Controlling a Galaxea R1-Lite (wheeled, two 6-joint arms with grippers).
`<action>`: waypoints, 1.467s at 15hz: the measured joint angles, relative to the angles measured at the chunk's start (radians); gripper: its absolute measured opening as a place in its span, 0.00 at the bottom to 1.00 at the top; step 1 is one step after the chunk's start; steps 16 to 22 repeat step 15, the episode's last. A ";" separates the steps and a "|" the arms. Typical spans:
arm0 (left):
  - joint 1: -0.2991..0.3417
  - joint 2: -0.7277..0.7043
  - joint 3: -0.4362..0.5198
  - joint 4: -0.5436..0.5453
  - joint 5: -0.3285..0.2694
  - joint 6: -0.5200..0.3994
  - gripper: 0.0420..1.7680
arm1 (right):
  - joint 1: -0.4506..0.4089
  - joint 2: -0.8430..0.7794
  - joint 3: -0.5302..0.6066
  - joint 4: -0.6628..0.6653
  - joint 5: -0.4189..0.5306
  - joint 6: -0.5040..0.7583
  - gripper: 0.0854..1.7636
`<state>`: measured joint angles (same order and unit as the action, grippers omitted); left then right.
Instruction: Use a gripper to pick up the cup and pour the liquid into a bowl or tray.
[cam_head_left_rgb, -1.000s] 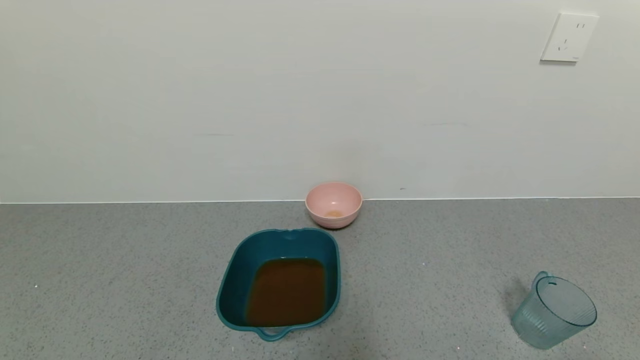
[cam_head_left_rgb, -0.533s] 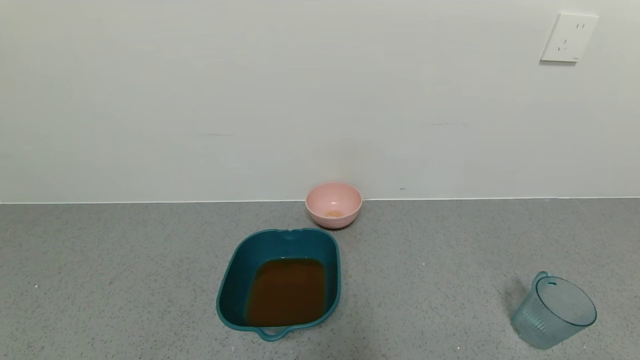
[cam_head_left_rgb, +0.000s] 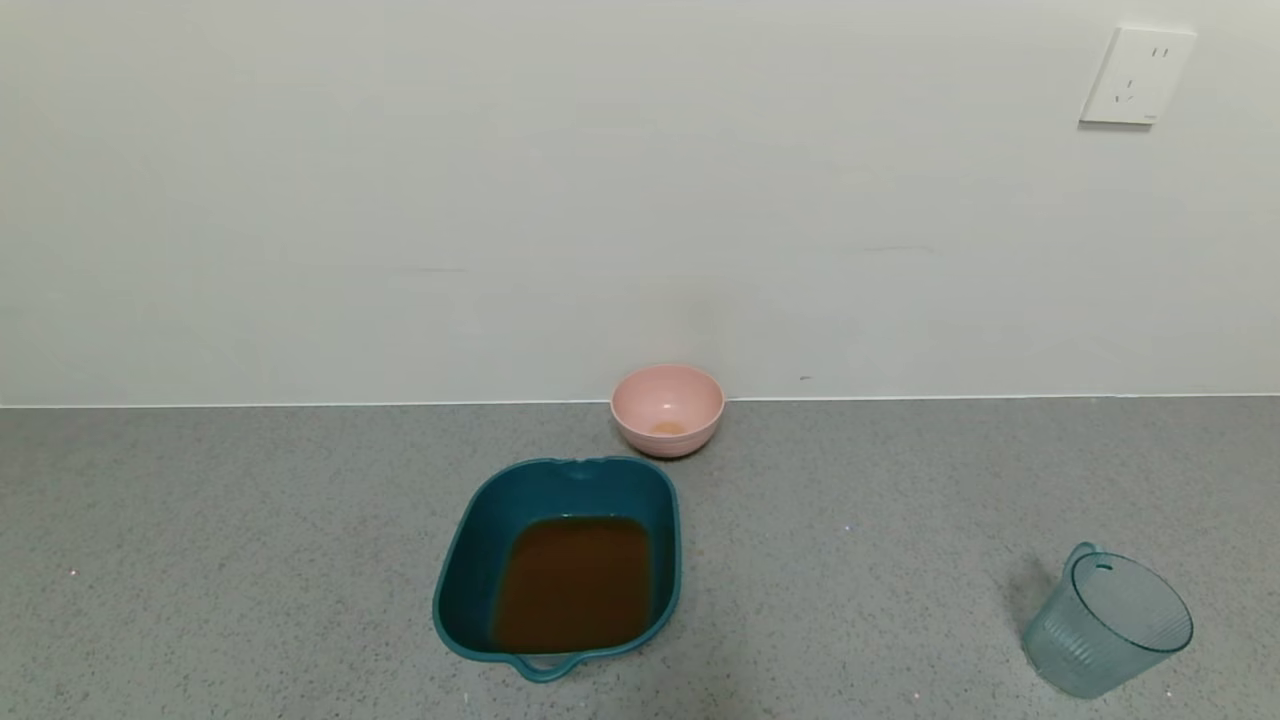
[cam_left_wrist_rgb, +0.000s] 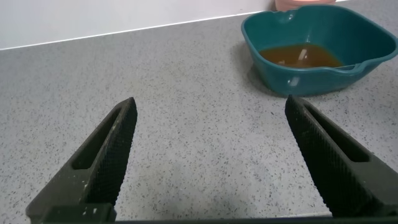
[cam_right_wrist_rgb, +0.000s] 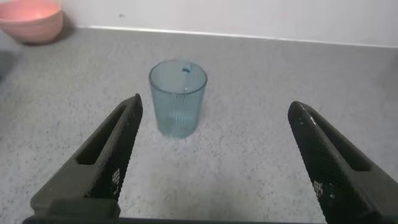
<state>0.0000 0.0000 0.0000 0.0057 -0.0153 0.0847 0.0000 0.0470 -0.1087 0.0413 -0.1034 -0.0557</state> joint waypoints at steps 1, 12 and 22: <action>0.000 0.000 0.000 0.000 0.000 0.000 0.97 | 0.000 -0.017 0.000 -0.002 -0.005 0.001 0.96; 0.000 0.000 0.000 0.000 0.000 0.000 0.97 | 0.003 -0.047 0.089 0.000 0.130 0.000 0.96; 0.000 0.000 0.000 0.000 0.000 0.000 0.97 | 0.001 -0.047 0.095 -0.020 0.134 -0.004 0.96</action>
